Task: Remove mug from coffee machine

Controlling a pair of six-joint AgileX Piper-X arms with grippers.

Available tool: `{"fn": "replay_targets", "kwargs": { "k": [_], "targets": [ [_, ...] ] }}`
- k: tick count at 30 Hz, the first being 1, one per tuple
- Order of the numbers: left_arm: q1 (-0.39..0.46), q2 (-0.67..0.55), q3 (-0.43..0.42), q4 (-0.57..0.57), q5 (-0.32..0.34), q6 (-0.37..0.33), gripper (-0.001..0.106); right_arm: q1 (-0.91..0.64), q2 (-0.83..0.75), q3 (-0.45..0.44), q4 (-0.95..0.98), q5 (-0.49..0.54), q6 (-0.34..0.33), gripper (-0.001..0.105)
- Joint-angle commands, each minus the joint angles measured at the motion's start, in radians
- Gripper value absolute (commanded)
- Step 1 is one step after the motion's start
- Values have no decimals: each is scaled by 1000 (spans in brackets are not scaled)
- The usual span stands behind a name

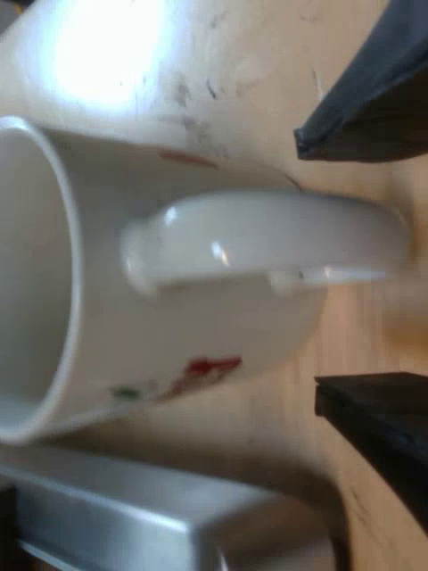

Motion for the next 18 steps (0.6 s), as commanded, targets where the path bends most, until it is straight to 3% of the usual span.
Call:
{"fn": "replay_targets", "kwargs": {
  "k": [1,4,9,18],
  "targets": [
    [-5,-1,-3,-15,-11,-1,73,43,-54,4,88,-2,5,55],
    [-5,-1,-3,-15,-11,-1,73,92,-129,4,189,-2,19,56],
    [-5,-1,-3,-15,-11,-1,73,131,-276,4,384,-2,122,64],
    [-5,-1,-3,7,-11,-1,73,135,-564,-37,782,-2,133,65]
  ]
}}
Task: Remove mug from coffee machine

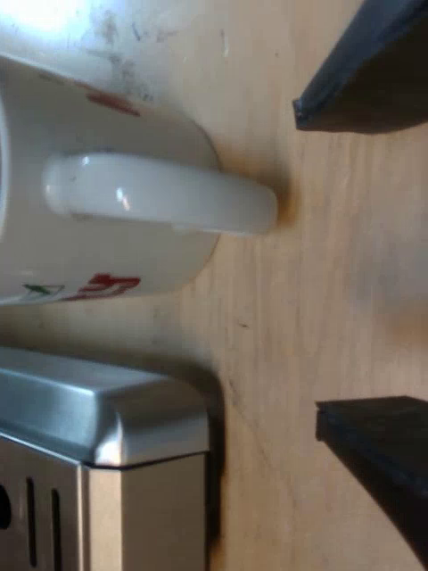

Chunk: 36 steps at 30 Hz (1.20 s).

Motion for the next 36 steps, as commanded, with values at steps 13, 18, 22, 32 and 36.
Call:
{"fn": "replay_targets", "kwargs": {
  "k": [13,18,22,32,36],
  "targets": [
    [-5,-1,-3,-5,-25,-9,73,2,-227,-255,729,-146,161,64],
    [-5,-1,-3,-5,-25,-43,73,2,-236,-344,887,-216,161,64],
    [-5,-1,-12,-2,-25,-116,73,2,-236,-439,1033,-256,161,64],
    [34,0,-153,82,-135,-140,73,-3,-208,-638,1216,-343,161,64],
    [163,0,-192,104,-76,-140,73,-71,-121,-687,1221,-461,135,64]
  ]
}}
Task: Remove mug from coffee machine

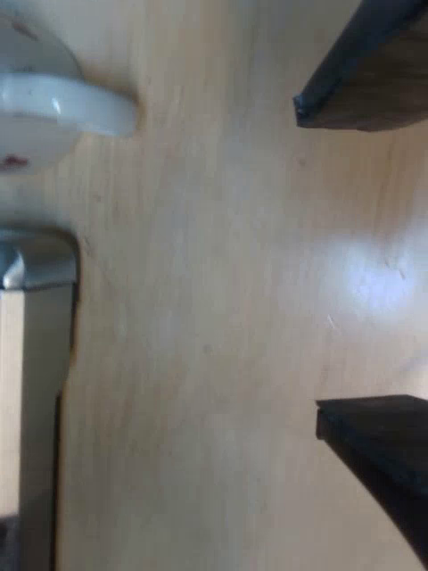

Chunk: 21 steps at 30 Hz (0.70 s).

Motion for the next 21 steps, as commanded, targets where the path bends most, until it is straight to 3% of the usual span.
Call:
{"fn": "replay_targets", "kwargs": {
  "k": [1,5,10,19,21],
  "targets": [
    [70,0,-20,27,34,-9,73,-56,48,-24,3,-54,-24,64],
    [248,0,-35,95,105,-2,73,-179,130,-61,-19,-77,-106,64],
    [378,-23,-34,187,87,55,73,-325,152,-92,-40,-77,-206,64],
    [400,-121,-34,329,-137,175,73,-517,61,-96,5,-75,-337,64],
    [400,-149,-34,367,-265,176,73,-567,30,-96,7,-75,-356,64]
  ]
}}
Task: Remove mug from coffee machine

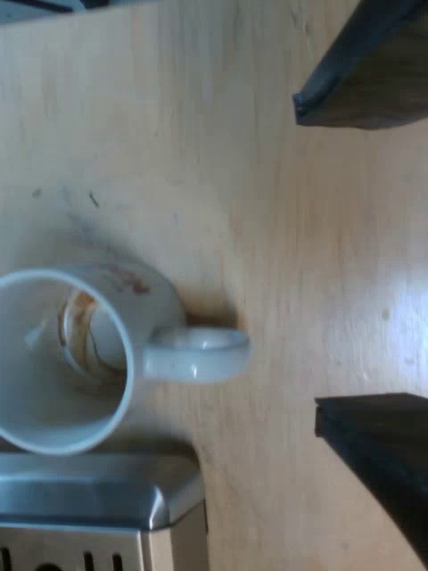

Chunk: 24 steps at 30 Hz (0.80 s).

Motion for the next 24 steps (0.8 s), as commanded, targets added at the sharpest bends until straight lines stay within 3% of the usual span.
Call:
{"fn": "replay_targets", "kwargs": {
  "k": [1,3,6,16,24],
  "targets": [
    [2,-23,-8,28,-120,9,73,-40,-34,-9,8,-4,-29,64],
    [2,-50,-8,52,-188,9,73,-86,-68,-9,8,-4,-29,64],
    [2,-87,-8,72,-233,9,73,-118,-113,-9,8,-4,-29,64],
    [2,-243,-8,92,-234,-18,73,-119,-316,47,3,4,-58,64],
    [2,-431,15,112,-202,-21,73,-119,-584,153,0,14,-65,64]
  ]
}}
